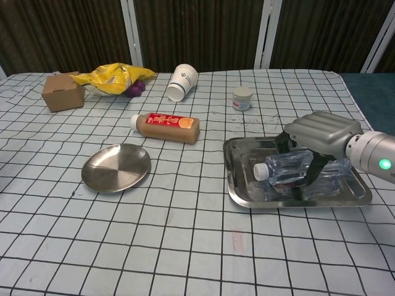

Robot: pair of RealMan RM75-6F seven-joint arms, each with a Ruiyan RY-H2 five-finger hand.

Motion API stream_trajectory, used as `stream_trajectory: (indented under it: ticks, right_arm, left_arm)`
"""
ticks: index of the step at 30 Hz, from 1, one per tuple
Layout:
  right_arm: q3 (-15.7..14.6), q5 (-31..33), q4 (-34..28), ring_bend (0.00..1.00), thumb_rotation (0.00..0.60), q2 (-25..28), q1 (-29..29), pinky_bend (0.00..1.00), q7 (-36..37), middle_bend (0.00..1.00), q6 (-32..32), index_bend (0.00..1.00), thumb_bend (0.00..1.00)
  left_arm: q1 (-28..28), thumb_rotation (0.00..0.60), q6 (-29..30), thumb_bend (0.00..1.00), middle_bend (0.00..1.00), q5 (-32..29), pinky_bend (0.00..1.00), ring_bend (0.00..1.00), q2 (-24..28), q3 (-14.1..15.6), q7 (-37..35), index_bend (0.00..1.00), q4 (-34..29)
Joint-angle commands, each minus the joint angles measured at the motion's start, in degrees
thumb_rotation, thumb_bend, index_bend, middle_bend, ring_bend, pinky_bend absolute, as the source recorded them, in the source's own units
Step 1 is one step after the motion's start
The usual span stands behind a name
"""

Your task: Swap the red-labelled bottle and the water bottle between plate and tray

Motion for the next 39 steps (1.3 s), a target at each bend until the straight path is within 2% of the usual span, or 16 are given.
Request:
stream_trajectory:
  ticks: [1,4,10,11,13,17,19,22,27,30,32,33,35,37,39]
  right_arm:
    - [-1.0,-3.0,0.8,0.68,0.600,-0.2,0.5,0.84,3.4,0.73,1.7,0.91,0.37]
    - [-1.3,-4.4,0.0,0.73,0.600,0.3,0.6,0.88,4.5,0.78,3.1,0.96,0.41]
    - [-1.2,-5.7,-3.1,0.74,0.600,1.9,0.6,0.88,5.2,0.78,5.0,0.97,0.41]
    - [-1.0,-6.5,-5.3,0.74,0.600,2.8,0.5,0.88,5.6,0.78,6.1,0.97,0.41]
    - [-0.6,-9.1,-14.1,0.74,0.600,5.1,1.0,0.88,5.9,0.78,7.9,0.97,0.41]
    - [0.1,-6.8,-24.2,0.74,0.600,5.6,3.2,0.88,1.1,0.78,5.2,0.97,0.41]
    - [0.7,-4.6,-27.2,0.74,0.600,3.9,4.8,0.88,-3.5,0.78,4.1,0.97,0.41]
    - [1.5,0.2,-28.4,0.74,0.600,-0.4,7.1,0.88,-11.5,0.78,3.8,0.97,0.41]
    - [2.1,8.0,-24.9,0.73,0.600,-8.6,10.9,0.87,-21.7,0.78,4.8,0.96,0.41]
    - [1.5,11.5,-21.9,0.72,0.600,-12.2,12.4,0.87,-24.2,0.78,4.7,0.94,0.41]
    - [0.9,12.9,-20.9,0.70,0.600,-13.4,12.9,0.85,-24.8,0.78,4.7,0.91,0.41]
    - [0.6,13.3,-20.6,0.67,0.600,-13.7,13.1,0.82,-25.0,0.77,4.6,0.86,0.41]
    - [-0.1,13.7,-19.6,0.59,0.600,-14.3,13.4,0.74,-25.2,0.69,5.0,0.70,0.41]
    - [-0.5,14.6,-18.4,0.44,0.600,-14.9,13.8,0.60,-25.4,0.52,4.9,0.47,0.41]
    - [-0.6,15.6,-17.5,0.32,0.600,-15.2,14.5,0.48,-24.9,0.40,3.7,0.29,0.40]
  left_arm:
    - [0.0,0.600,-0.4,0.35,0.00,0.1,0.10,0.00,-0.1,-0.2,-0.3,0.00,0.3]
    - [0.0,0.600,-0.8,0.35,0.00,0.2,0.10,0.00,-0.2,-0.5,-0.7,0.00,0.5]
    - [0.2,0.600,-0.6,0.35,0.00,0.4,0.10,0.00,-0.1,-0.9,-0.9,0.00,0.6]
    - [0.3,0.600,-0.5,0.35,0.00,0.5,0.10,0.00,0.0,-1.0,-0.9,0.00,0.5]
    - [0.4,0.600,-0.1,0.35,0.00,0.7,0.10,0.00,0.2,-1.3,-1.2,0.00,0.4]
    - [0.3,0.600,-0.3,0.35,0.00,1.0,0.10,0.00,0.2,-1.6,-1.1,0.00,0.3]
    - [0.3,0.600,-0.3,0.35,0.00,1.3,0.10,0.00,0.2,-1.5,-1.2,0.00,0.1]
    - [0.3,0.600,-0.5,0.35,0.00,1.7,0.10,0.00,0.2,-1.5,-1.4,0.00,0.1]
    - [0.4,0.600,-0.7,0.35,0.00,2.2,0.10,0.00,0.3,-1.5,-1.8,0.00,0.3]
    - [0.6,0.600,-0.3,0.35,0.00,2.2,0.10,0.00,0.6,-1.8,-2.2,0.00,0.2]
    - [0.7,0.600,0.0,0.35,0.00,2.1,0.10,0.00,0.8,-2.0,-2.6,0.00,0.1]
    - [0.8,0.600,0.1,0.35,0.00,2.1,0.10,0.00,0.9,-2.1,-2.8,0.00,0.1]
    - [0.9,0.600,0.0,0.35,0.00,2.0,0.10,0.00,1.1,-2.3,-3.1,0.00,0.2]
    - [0.9,0.600,-0.4,0.35,0.00,1.8,0.10,0.00,1.2,-2.4,-3.2,0.00,0.2]
    - [0.9,0.600,-0.6,0.35,0.00,2.0,0.10,0.00,1.2,-2.3,-3.2,0.00,0.0]
